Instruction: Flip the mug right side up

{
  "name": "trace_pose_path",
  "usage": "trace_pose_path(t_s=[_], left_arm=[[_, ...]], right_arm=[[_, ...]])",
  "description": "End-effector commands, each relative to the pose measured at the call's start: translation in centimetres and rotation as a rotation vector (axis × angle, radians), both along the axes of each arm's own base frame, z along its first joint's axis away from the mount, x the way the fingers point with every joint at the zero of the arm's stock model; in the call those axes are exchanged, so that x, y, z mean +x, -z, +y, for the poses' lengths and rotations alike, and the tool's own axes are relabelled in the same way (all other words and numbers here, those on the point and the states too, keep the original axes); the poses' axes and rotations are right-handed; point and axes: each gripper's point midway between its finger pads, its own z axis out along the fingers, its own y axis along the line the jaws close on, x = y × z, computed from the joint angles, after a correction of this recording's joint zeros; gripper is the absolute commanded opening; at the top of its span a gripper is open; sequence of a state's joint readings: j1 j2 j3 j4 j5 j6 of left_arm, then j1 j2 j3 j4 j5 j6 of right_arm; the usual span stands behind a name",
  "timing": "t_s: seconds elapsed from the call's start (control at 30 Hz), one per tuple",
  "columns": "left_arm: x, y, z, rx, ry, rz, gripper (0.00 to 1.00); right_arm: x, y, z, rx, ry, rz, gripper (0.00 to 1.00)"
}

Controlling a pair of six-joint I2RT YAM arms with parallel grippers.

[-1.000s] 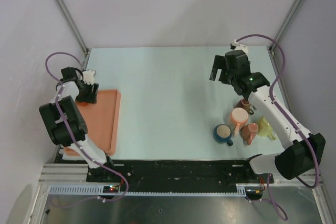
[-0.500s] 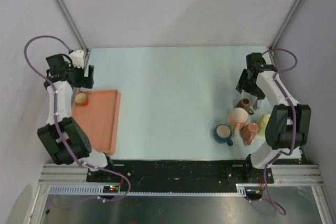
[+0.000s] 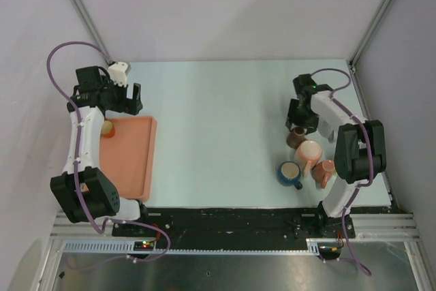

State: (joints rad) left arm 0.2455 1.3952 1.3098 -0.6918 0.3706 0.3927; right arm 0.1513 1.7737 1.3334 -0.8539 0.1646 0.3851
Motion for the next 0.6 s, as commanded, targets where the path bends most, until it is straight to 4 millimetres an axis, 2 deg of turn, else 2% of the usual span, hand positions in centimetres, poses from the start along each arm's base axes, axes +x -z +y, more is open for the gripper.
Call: trace_pose_path(t_s=[0.0, 0.1, 0.13, 0.23, 0.3, 0.37, 0.43, 0.5, 0.57], left_arm=[[0.5, -2.8, -0.4, -0.008, 0.013, -0.058, 1.0], [0.6, -2.6, -0.6, -0.005, 0.028, -0.053, 1.0], [0.6, -2.5, -0.7, -0.004, 0.032, -0.051, 1.0], [0.6, -2.4, -0.8, -0.001, 0.045, -0.048, 1.0], [0.6, -2.4, -1.0, -0.001, 0.053, -0.048, 1.0], [0.6, -2.6, -1.0, 0.003, 0.056, -0.053, 1.0], [0.6, -2.7, -1.0, 0.005, 0.057, -0.056, 1.0], [0.6, -2.7, -1.1, 0.002, 0.056, -0.055, 0.99], [0.6, -2.6, -1.3, -0.004, 0.058, -0.05, 0.99]], right_arm=[[0.8, -1.0, 6.0, 0.074, -0.171, -0.043, 0.71], [1.3, -2.3, 7.2, 0.054, -0.23, -0.08, 0.92], [1.5, -2.9, 7.4, 0.054, -0.247, -0.097, 0.96], [2.2, -6.2, 8.0, 0.085, -0.341, -0.2, 0.99], [2.2, -8.2, 7.8, 0.128, -0.371, -0.261, 0.99], [2.0, -9.0, 5.9, 0.205, -0.265, -0.268, 0.99], [1.4, -8.3, 3.1, 0.309, -0.057, -0.223, 0.97], [1.0, -7.3, 1.9, 0.367, 0.083, -0.193, 0.95], [1.5, -6.8, 0.8, 0.383, 0.177, -0.2, 0.93]])
